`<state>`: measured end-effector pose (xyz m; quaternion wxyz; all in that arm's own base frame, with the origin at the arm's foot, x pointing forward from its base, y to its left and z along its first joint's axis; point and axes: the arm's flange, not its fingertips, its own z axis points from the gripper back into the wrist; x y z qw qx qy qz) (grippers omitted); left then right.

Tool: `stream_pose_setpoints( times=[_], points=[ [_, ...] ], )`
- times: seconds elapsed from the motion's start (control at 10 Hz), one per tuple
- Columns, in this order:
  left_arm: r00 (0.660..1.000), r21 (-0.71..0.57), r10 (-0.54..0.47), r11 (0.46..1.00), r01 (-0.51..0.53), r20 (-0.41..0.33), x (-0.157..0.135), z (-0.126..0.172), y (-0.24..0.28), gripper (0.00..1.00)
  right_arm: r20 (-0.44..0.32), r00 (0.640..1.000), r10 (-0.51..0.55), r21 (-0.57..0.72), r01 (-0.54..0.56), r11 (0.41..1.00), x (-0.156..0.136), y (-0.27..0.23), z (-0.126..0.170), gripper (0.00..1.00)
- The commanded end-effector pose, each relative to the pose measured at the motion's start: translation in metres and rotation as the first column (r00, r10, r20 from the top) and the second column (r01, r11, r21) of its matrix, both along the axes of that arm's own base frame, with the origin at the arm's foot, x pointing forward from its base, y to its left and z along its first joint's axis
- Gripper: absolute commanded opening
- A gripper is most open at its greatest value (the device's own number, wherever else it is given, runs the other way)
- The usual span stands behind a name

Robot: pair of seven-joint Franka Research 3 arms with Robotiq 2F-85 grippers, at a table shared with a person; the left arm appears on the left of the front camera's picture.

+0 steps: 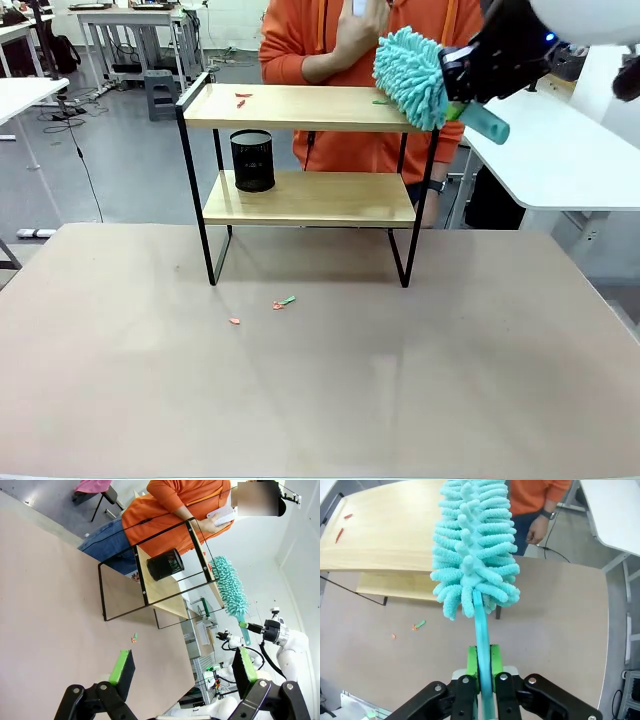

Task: Clean the shelf.
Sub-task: Clean the remaining tier of the Shelf with the Duster once objects are removed.

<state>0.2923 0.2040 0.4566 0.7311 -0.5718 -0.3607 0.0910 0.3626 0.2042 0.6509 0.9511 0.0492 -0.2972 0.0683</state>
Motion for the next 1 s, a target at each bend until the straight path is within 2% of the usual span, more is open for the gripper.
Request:
stream_pose_setpoints(
  times=[0.0, 0.1, 0.2, 0.5, 0.9],
  points=[
    [1.000, -0.002, 0.002, 1.000, -0.002, 0.027, 0.000, 0.002, -0.002, 1.00, -0.031, 1.000, -0.005, -0.002, 0.005, 1.000, 0.003, 0.021, 0.000, 0.12],
    [1.000, -0.002, 0.002, 1.000, -0.002, 0.027, 0.000, 0.002, -0.002, 1.00, -0.033, 0.999, 0.035, 0.004, -0.035, 0.999, 0.004, 0.033, -0.003, 0.12],
    [1.000, -0.002, 0.002, 1.000, -0.002, 0.027, 0.000, 0.002, -0.002, 1.00, -0.065, 0.993, 0.103, 0.027, -0.102, 0.994, 0.004, 0.047, -0.004, 0.12],
    [1.000, -0.002, 0.002, 1.000, -0.002, 0.027, 0.000, 0.002, -0.002, 1.00, -0.104, 0.972, 0.212, 0.032, -0.210, 0.977, 0.014, 0.088, -0.003, 0.12],
    [1.000, -0.002, 0.002, 1.000, -0.002, 0.027, 0.000, 0.002, -0.002, 1.00, -0.137, 0.952, 0.273, 0.017, -0.273, 0.962, 0.040, 0.145, 0.003, 0.12]
  ],
)
